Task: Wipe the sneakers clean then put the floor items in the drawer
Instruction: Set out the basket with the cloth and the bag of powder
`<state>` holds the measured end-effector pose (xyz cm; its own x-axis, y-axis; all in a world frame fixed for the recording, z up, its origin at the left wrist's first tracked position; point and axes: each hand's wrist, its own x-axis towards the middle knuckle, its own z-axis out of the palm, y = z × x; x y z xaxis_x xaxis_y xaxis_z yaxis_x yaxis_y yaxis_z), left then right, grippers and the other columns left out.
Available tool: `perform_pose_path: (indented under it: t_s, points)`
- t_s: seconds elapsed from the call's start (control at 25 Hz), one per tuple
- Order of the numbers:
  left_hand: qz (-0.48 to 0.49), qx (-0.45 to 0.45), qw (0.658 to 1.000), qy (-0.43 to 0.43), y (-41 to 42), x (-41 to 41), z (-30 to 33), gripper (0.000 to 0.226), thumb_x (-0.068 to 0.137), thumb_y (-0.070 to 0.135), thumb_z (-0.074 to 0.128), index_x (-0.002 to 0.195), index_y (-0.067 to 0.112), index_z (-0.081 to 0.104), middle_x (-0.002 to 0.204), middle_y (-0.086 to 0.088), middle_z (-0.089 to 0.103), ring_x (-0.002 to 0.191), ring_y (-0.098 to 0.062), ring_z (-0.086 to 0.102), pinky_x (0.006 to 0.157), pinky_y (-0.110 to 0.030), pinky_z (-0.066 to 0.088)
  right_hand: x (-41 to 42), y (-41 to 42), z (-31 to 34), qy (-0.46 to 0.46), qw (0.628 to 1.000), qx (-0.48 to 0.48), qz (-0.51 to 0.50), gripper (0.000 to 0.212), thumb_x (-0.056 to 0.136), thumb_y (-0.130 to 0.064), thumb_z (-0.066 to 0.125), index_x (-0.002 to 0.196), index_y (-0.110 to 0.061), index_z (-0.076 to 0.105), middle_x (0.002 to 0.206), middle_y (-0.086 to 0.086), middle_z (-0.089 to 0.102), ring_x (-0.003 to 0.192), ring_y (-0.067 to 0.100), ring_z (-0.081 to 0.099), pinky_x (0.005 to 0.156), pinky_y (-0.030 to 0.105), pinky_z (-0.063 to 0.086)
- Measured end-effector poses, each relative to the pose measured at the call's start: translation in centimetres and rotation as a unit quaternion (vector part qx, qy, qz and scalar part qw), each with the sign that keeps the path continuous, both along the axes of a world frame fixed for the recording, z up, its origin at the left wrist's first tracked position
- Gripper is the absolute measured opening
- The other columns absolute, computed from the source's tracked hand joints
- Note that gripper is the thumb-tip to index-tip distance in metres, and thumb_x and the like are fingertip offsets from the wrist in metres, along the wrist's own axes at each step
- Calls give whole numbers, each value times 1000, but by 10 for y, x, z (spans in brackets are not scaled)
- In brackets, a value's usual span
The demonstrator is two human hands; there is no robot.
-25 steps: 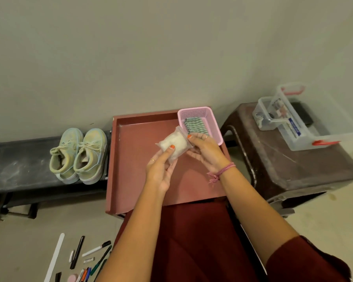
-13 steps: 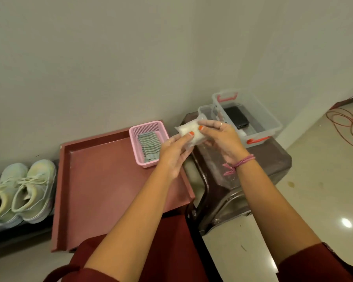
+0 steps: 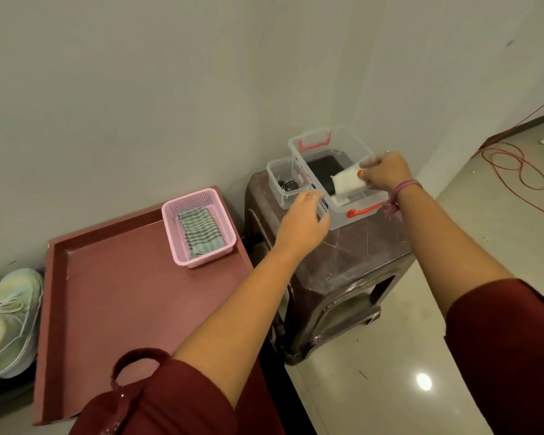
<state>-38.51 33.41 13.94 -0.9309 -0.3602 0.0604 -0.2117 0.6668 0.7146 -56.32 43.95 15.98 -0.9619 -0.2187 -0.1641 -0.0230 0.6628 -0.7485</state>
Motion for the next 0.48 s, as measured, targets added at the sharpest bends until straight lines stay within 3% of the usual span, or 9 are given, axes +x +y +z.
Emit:
perform_pose_path:
  t_s: [0.08, 0.16, 0.32, 0.48]
  points:
    - [-54, -105, 993, -18, 2, -11, -11, 59, 95, 28, 56, 148, 16, 34, 154, -3, 32, 141, -17, 32, 113, -38, 30, -10, -7, -5, 16, 986, 147, 77, 30, 84, -2, 63, 113, -5, 67, 116, 16, 64, 106, 33, 60, 96, 42, 49]
    - [-86, -164, 982, -35, 1, -16, -19, 62, 97, 32, 52, 151, 17, 27, 158, -1, 25, 145, -18, 23, 116, -43, 24, -14, -14, -8, 14, 968, 220, 118, 31, 85, -3, 63, 115, -3, 66, 116, 20, 64, 105, 34, 60, 96, 42, 49]
    - [-102, -172, 979, -43, 2, -17, -34, 60, 99, 33, 47, 152, 17, 25, 159, 1, 21, 146, -16, 20, 118, -41, 18, -14, -24, -12, -19, 951, 282, 126, 34, 86, -7, 63, 118, 3, 59, 114, 20, 62, 95, 33, 59, 93, 40, 48]
    - [-93, -137, 986, -36, 6, -15, -38, 61, 99, 32, 48, 152, 17, 22, 161, 3, 16, 146, -14, 22, 117, -37, 22, -11, -27, -17, -10, 931, 338, 135, 31, 89, -5, 59, 119, 4, 57, 106, 21, 58, 107, 35, 58, 92, 38, 46]
